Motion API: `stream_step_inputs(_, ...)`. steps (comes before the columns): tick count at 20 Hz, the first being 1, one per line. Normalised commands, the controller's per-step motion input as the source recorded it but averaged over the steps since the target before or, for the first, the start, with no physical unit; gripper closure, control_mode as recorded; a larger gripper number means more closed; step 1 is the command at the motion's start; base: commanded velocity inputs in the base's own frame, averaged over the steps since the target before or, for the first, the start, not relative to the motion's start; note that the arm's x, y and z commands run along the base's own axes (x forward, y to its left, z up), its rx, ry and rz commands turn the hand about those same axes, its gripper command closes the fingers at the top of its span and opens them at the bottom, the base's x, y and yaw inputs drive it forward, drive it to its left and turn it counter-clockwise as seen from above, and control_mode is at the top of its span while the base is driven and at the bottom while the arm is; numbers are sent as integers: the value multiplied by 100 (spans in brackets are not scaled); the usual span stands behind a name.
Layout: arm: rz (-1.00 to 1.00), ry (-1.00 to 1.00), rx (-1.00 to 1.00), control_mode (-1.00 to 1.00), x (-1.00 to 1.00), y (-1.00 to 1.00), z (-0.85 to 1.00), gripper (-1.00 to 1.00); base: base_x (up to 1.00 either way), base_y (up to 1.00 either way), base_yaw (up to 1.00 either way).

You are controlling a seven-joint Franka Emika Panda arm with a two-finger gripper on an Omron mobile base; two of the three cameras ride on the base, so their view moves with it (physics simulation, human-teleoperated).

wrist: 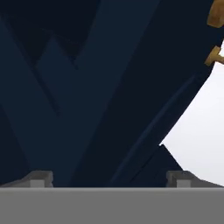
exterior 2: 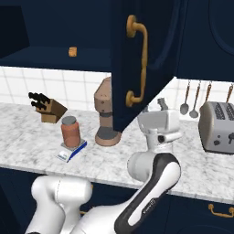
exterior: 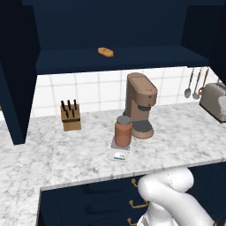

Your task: Pick the honey bottle and place it on the digital scale for weighing, and close the cabinet.

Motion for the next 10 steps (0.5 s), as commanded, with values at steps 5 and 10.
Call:
stream_step_inputs(5, -2, -27, -32, -100, -4, 100, 100, -100, 0, 0, 0)
stream_step_inputs(10, -7, -6, -31, -100, 11, 99, 97, -100, 0, 0, 0)
